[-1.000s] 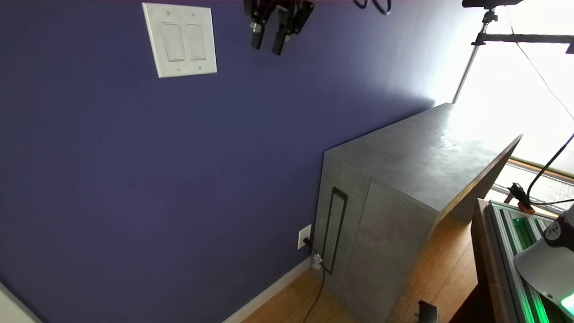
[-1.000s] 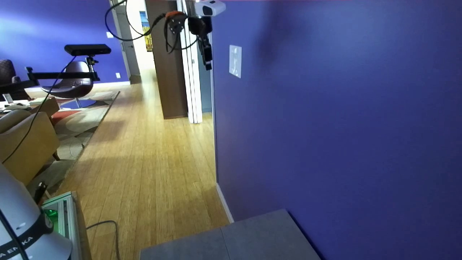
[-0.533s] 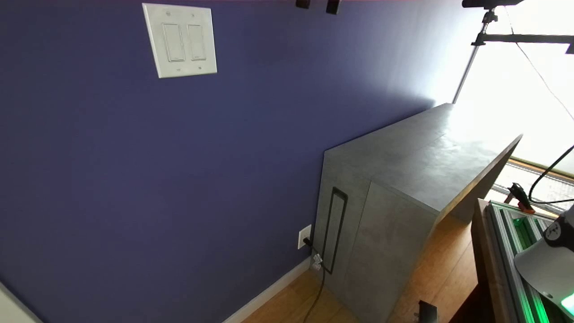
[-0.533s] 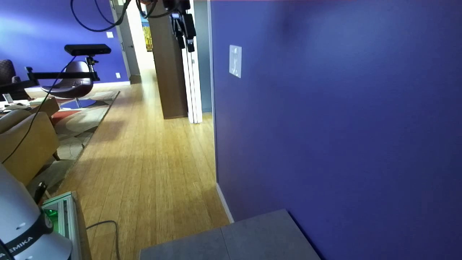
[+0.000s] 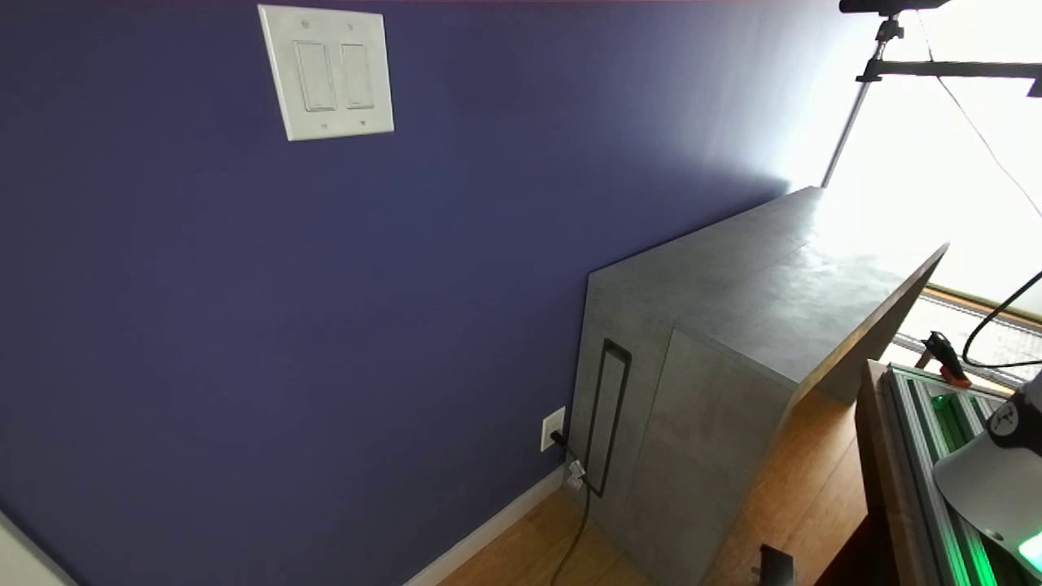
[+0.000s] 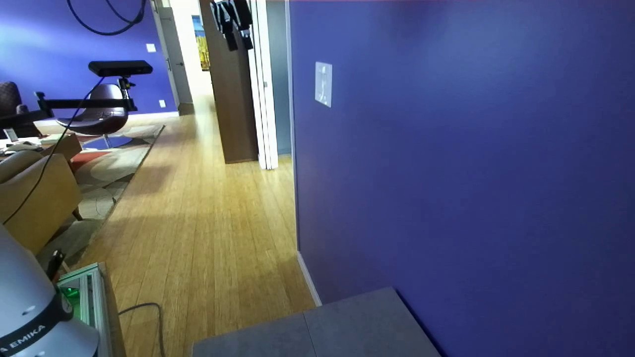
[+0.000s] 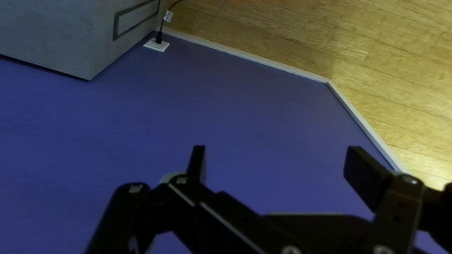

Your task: Flip the right light switch on the wall

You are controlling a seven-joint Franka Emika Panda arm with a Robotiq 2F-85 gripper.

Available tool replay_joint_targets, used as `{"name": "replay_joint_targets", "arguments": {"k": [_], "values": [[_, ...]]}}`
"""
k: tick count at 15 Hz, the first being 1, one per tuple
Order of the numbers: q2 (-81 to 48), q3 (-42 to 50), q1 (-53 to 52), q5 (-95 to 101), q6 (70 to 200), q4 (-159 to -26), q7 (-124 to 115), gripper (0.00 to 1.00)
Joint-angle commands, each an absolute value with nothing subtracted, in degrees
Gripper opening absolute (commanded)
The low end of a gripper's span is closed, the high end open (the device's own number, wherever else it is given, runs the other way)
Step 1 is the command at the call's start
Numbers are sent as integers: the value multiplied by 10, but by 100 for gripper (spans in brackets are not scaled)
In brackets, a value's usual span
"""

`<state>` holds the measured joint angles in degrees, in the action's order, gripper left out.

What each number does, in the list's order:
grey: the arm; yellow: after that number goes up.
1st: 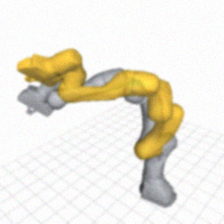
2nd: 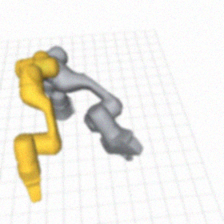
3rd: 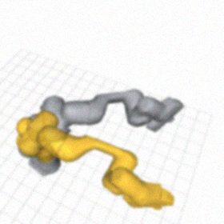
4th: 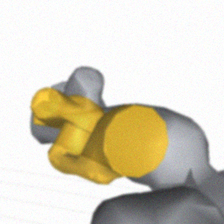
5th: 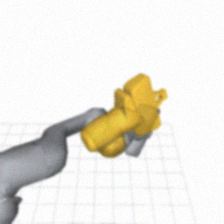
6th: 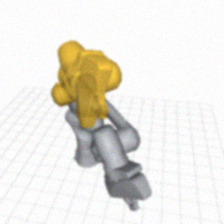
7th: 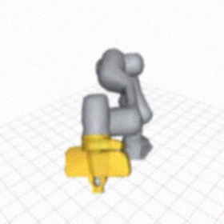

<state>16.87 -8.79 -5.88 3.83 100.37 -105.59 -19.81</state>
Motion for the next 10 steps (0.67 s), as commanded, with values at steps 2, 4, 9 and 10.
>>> {"name": "replay_joint_targets", "arguments": {"k": [2,4,9,10], "values": [[182,-95,-53,37,1003,-1064,-193,100],[192,-96,-53,37,1002,-1071,-186,100],[197,-96,-53,37,1002,-1076,-184,100],[197,-96,-53,37,1002,-1076,-184,100]]}}
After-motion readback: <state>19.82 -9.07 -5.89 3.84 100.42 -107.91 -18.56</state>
